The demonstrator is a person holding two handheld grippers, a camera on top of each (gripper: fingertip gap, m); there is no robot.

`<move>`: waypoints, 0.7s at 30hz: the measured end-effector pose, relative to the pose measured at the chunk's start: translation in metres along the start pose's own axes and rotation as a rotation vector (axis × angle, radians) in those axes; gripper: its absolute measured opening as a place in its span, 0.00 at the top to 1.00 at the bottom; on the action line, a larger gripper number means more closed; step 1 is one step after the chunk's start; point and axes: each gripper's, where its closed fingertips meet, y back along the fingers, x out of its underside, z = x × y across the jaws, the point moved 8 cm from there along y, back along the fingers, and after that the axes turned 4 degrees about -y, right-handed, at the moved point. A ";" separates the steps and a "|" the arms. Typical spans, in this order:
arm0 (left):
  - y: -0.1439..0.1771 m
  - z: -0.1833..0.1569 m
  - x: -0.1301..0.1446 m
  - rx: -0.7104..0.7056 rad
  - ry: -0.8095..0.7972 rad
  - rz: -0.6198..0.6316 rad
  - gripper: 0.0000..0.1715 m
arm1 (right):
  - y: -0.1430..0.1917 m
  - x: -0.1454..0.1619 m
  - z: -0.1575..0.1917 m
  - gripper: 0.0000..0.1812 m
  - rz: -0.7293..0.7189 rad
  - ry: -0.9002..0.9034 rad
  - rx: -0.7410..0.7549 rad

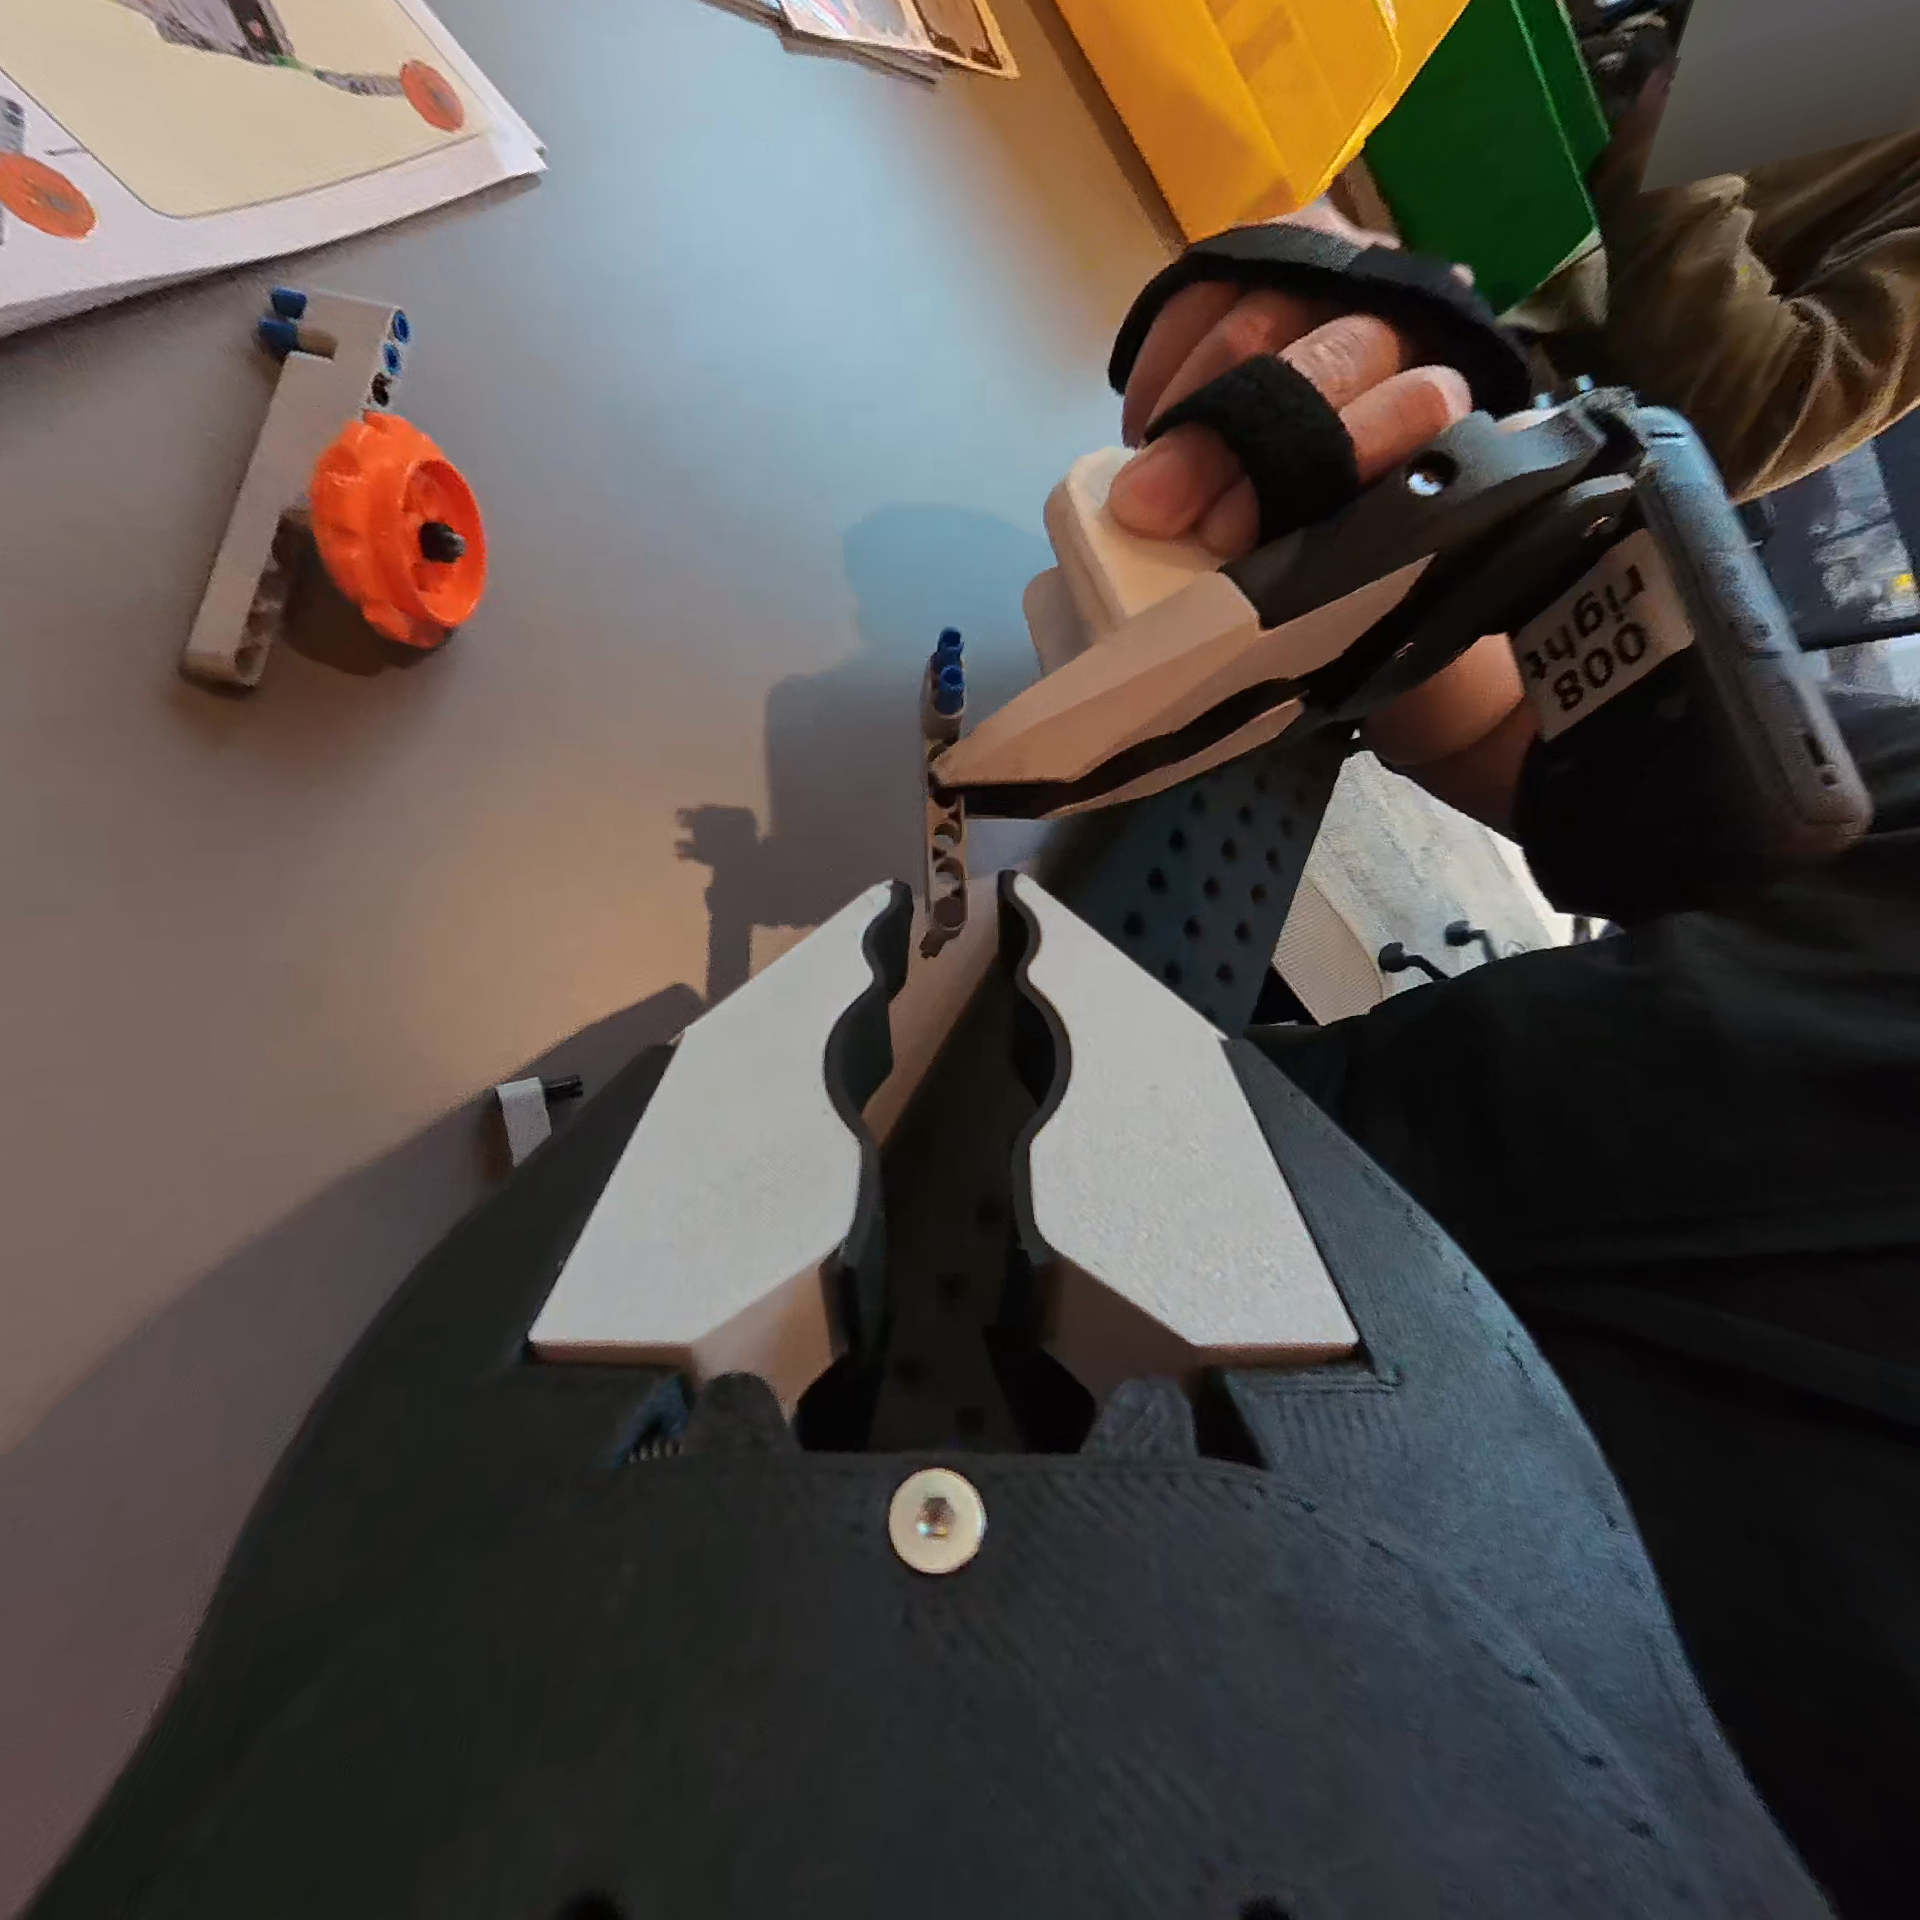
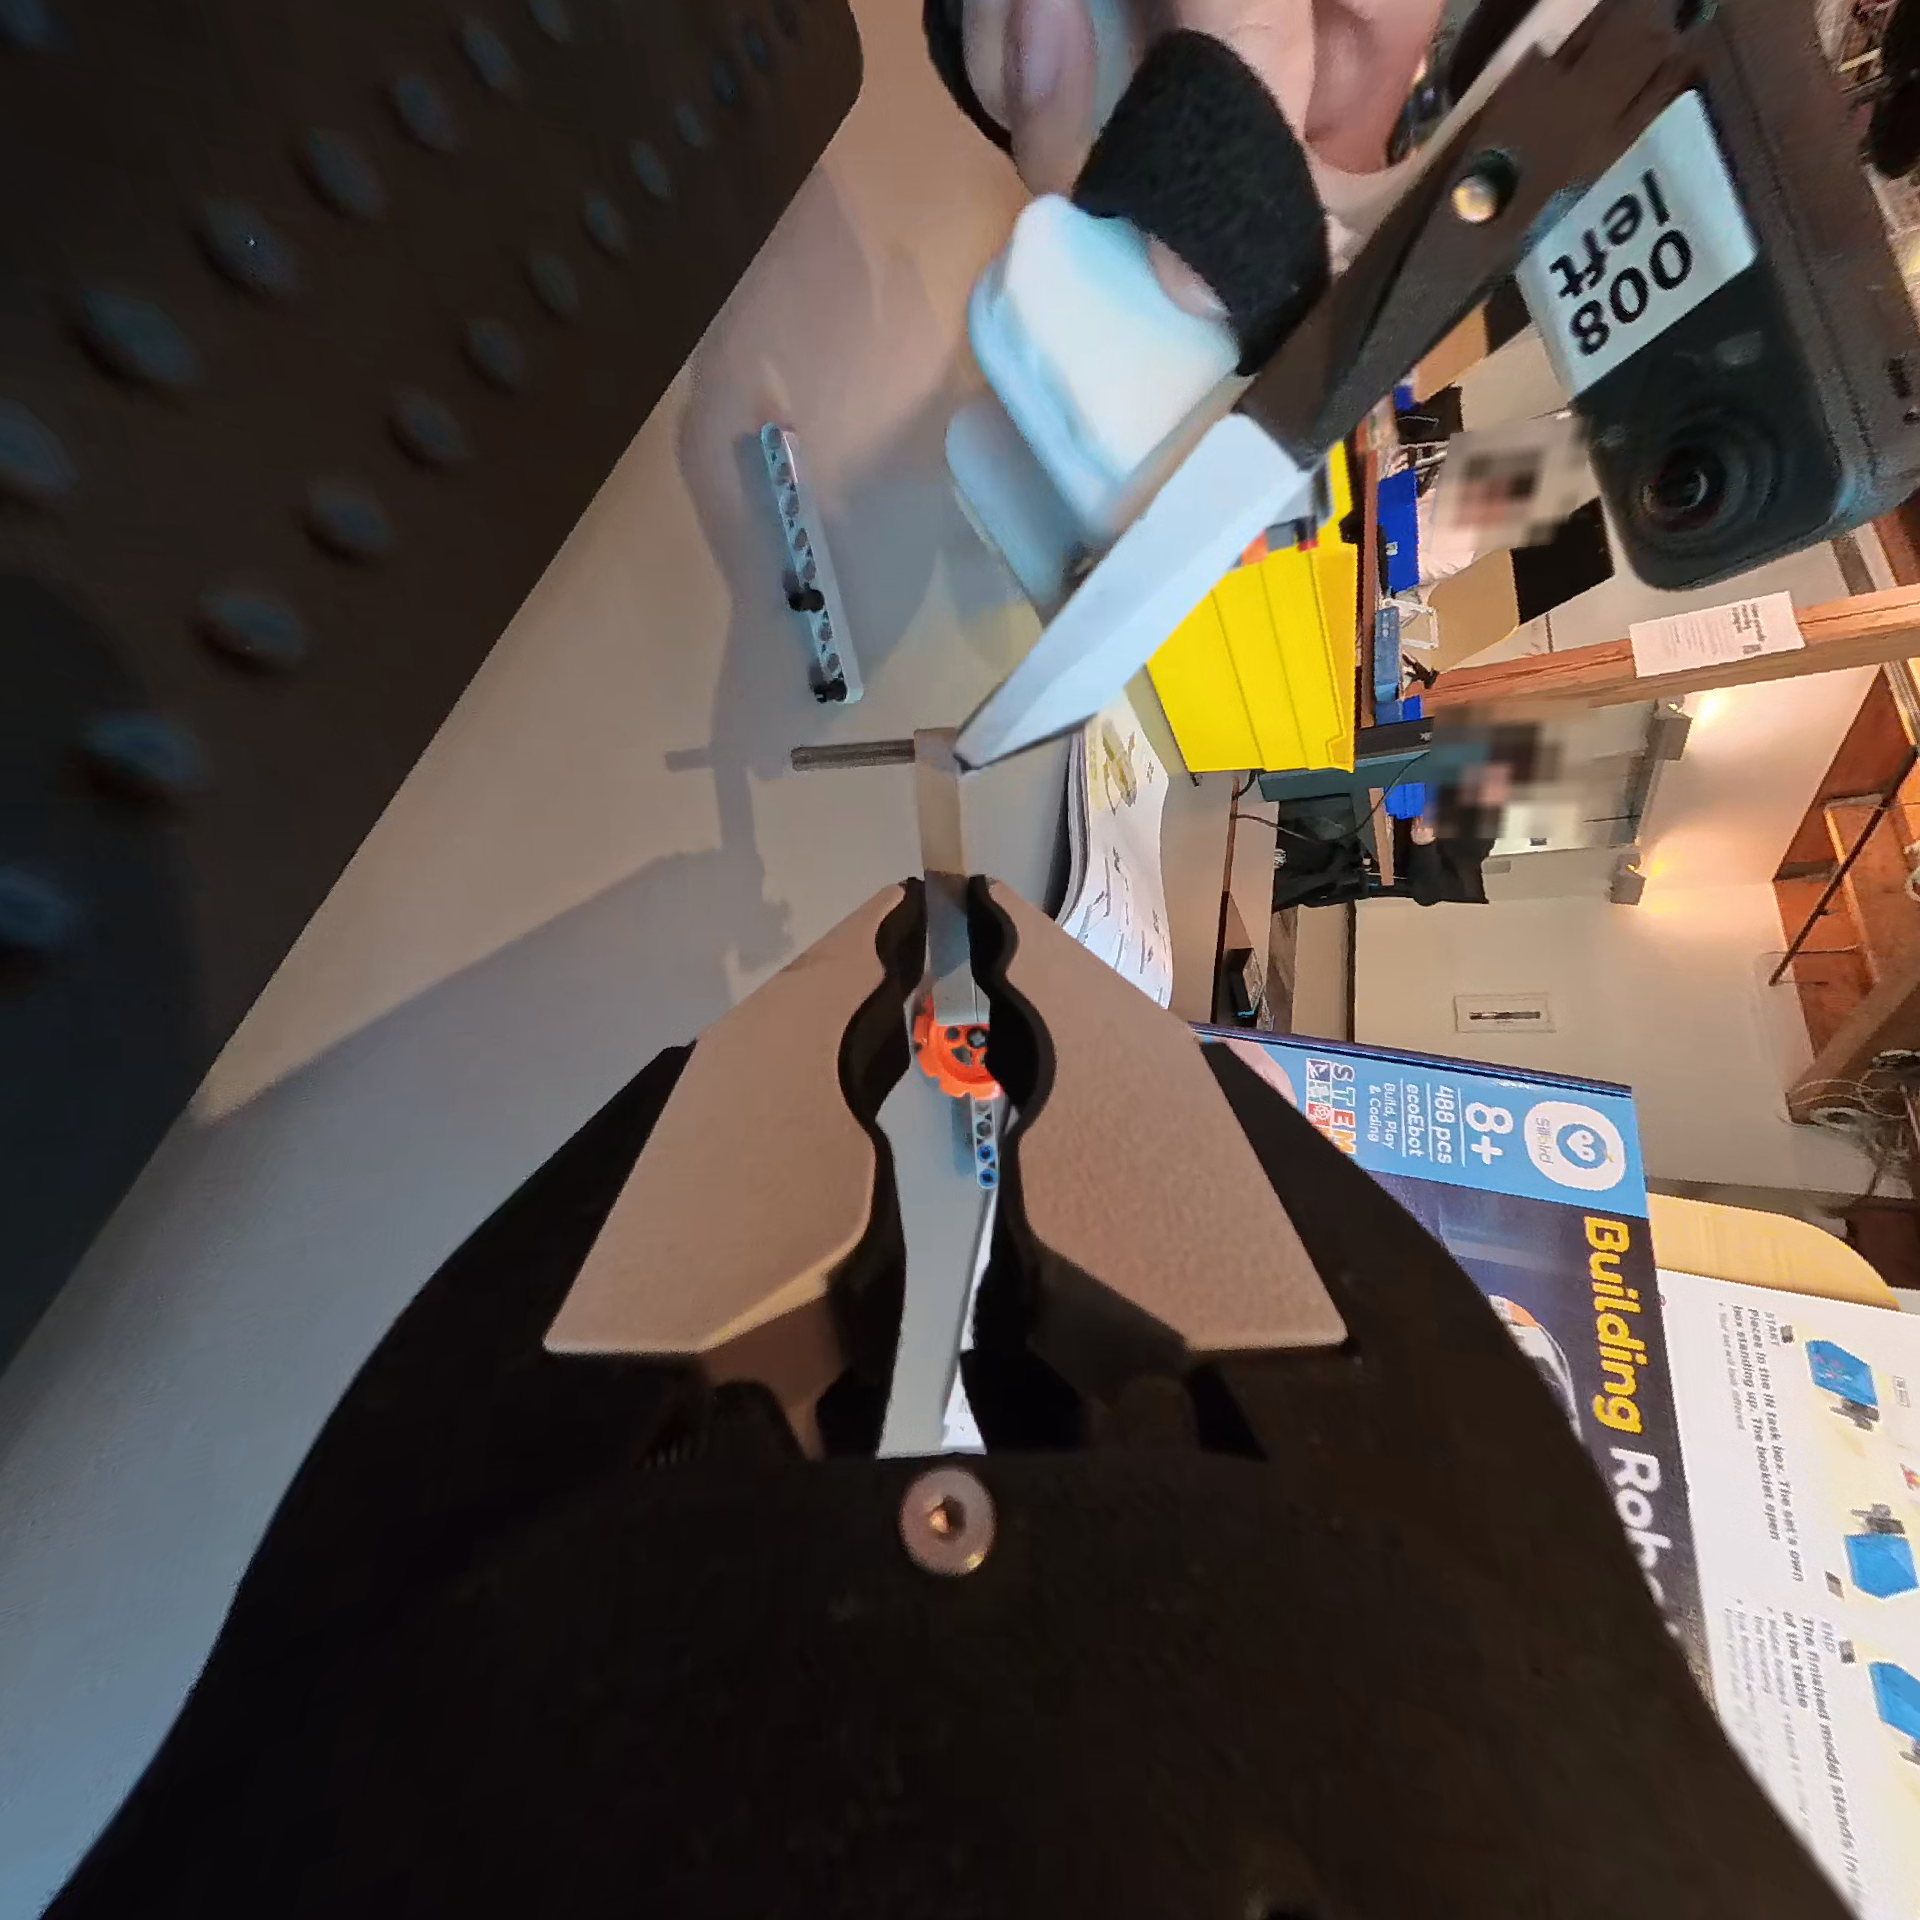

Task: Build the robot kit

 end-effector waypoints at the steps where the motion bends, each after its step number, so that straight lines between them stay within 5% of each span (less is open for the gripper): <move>1: -0.002 0.001 0.002 -0.014 -0.006 0.010 0.91 | 0.000 0.000 0.000 0.96 0.007 0.006 0.001; 8: -0.006 0.002 0.004 -0.022 -0.008 -0.029 0.96 | -0.001 0.001 -0.001 0.96 -0.010 -0.033 0.003; 13: 0.010 0.008 0.005 0.072 0.115 -0.240 0.96 | 0.009 -0.001 -0.023 0.96 -0.077 -0.169 0.164; 17: 0.026 0.012 0.006 0.104 0.182 -0.458 0.97 | 0.015 -0.007 -0.039 1.00 -0.139 -0.528 0.146; 21: 0.019 0.010 0.005 0.100 0.208 -0.547 0.97 | -0.001 -0.013 -0.040 0.90 -0.144 -0.931 -0.031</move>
